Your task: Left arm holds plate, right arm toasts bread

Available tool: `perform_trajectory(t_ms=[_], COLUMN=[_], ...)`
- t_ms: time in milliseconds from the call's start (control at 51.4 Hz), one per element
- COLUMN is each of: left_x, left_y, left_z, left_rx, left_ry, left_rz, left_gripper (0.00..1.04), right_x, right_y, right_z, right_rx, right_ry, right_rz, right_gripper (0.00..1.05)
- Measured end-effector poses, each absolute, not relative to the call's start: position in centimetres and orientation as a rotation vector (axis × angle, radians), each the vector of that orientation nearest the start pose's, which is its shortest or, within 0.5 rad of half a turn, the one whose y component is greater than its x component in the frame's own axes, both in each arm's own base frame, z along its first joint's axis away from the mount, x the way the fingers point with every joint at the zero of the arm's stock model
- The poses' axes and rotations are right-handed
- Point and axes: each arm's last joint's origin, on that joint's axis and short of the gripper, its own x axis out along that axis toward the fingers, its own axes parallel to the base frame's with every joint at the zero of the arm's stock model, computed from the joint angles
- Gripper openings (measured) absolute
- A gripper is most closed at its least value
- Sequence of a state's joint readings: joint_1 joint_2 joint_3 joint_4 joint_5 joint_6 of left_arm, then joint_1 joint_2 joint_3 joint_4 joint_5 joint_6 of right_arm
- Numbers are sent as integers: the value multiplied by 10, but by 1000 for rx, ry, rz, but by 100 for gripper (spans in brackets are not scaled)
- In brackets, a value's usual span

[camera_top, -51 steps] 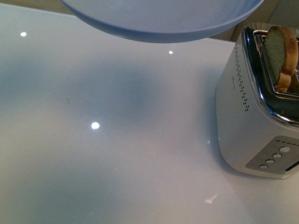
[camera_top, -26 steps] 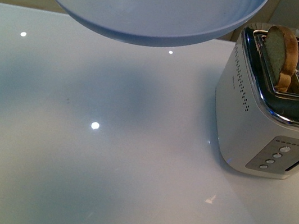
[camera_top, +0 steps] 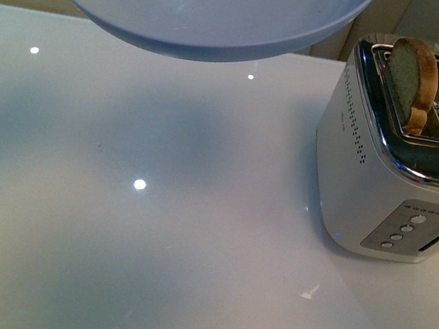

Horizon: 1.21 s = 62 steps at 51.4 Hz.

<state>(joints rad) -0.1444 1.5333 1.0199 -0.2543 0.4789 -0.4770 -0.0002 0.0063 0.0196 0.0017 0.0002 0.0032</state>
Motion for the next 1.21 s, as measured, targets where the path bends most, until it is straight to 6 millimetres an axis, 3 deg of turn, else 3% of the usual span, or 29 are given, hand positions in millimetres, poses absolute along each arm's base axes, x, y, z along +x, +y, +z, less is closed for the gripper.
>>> perform_trajectory(t_ms=[272, 467, 875, 1030, 1205], left_x=[321, 324, 316, 312, 325], left_y=[-34, -5, 89, 117, 135], left_z=[221, 197, 102, 67, 33], left_rx=[-571, -562, -537, -522, -486], left_ry=[901, 910, 989, 1021, 1026], left_rz=[-388, -366, -257, -221, -215], left_gripper=[3, 3, 3, 3, 3], right_x=[97, 97, 97, 97, 97], right_y=[0, 0, 0, 0, 0], right_z=[170, 170, 170, 170, 170], right_rx=[3, 3, 3, 3, 3], right_ry=[-15, -15, -15, -15, -15], right_rz=[0, 0, 0, -1, 0], right_gripper=[96, 96, 96, 96, 96])
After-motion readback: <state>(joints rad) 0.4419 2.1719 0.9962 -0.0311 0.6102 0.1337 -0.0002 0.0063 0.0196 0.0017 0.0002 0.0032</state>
